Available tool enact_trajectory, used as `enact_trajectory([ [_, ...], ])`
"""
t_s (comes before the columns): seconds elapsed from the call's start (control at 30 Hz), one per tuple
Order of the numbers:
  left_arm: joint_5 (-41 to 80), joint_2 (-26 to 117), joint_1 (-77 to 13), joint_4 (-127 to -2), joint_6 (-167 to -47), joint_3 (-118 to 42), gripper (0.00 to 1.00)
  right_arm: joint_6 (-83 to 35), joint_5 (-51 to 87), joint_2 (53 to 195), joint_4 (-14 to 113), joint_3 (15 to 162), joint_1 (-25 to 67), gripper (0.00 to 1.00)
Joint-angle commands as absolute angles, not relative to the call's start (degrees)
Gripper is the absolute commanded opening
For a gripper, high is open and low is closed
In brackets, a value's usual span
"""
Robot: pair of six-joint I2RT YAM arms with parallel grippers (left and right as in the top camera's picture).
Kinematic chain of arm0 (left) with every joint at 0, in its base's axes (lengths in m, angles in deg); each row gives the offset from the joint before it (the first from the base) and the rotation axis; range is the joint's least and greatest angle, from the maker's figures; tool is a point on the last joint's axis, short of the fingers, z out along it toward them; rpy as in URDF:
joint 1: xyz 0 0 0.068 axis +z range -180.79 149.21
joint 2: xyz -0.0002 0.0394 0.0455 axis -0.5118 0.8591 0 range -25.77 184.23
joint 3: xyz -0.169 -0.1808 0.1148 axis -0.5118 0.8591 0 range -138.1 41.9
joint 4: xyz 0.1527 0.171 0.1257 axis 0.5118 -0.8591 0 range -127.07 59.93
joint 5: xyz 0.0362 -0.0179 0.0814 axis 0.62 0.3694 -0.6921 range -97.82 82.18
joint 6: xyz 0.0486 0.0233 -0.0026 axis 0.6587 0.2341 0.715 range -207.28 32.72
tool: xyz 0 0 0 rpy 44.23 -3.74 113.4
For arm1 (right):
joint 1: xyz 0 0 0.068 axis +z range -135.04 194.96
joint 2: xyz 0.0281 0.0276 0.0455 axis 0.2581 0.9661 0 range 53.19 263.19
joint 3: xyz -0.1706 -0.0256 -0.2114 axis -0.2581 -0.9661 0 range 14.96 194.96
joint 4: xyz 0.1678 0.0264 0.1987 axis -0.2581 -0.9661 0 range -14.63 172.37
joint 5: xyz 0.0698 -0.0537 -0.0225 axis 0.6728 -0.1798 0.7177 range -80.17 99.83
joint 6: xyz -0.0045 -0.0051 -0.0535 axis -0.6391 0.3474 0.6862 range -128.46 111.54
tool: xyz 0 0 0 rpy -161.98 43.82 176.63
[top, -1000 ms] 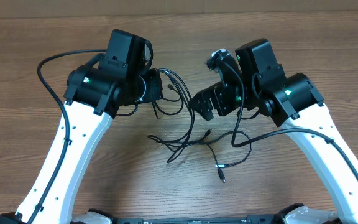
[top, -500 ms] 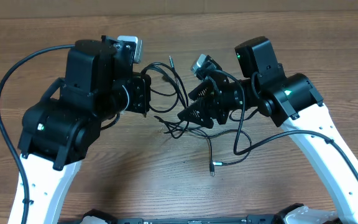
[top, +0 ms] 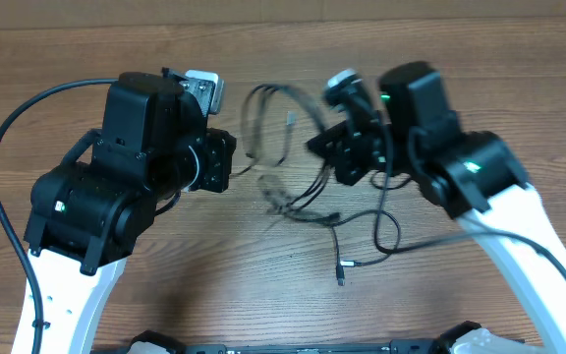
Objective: Untangle cables
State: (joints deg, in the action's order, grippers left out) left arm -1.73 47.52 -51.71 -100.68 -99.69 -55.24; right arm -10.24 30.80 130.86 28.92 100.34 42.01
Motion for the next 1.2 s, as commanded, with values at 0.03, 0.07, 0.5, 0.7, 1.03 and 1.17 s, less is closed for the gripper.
enact_trajectory([
  [0.03,-10.6,46.5,-51.4,-101.9,-104.5,-56.9,0.43,-17.7,17.3,122.9,29.4,103.2,40.2,0.04],
  [0.07,-10.6,46.5,-51.4,-101.9,-104.9,-56.9,0.46,-17.7,17.3,121.3,29.4,103.2,40.2,0.04],
  [0.5,-10.6,46.6,-51.4,-105.2,-105.5,-56.9,1.00,-17.7,14.1,124.1,23.9,103.2,40.2,1.00],
  [0.7,-10.6,46.9,-51.4,-105.3,-105.5,-56.9,1.00,-19.1,11.7,127.2,20.9,103.1,40.2,1.00],
  [1.03,-10.6,47.8,-51.4,-105.2,-105.5,-56.9,1.00,-28.7,11.9,133.5,13.5,99.3,39.6,1.00],
  [1.17,-10.6,47.8,-51.4,-105.2,-105.5,-56.9,1.00,-28.6,17.6,136.3,13.7,96.0,39.6,1.00],
])
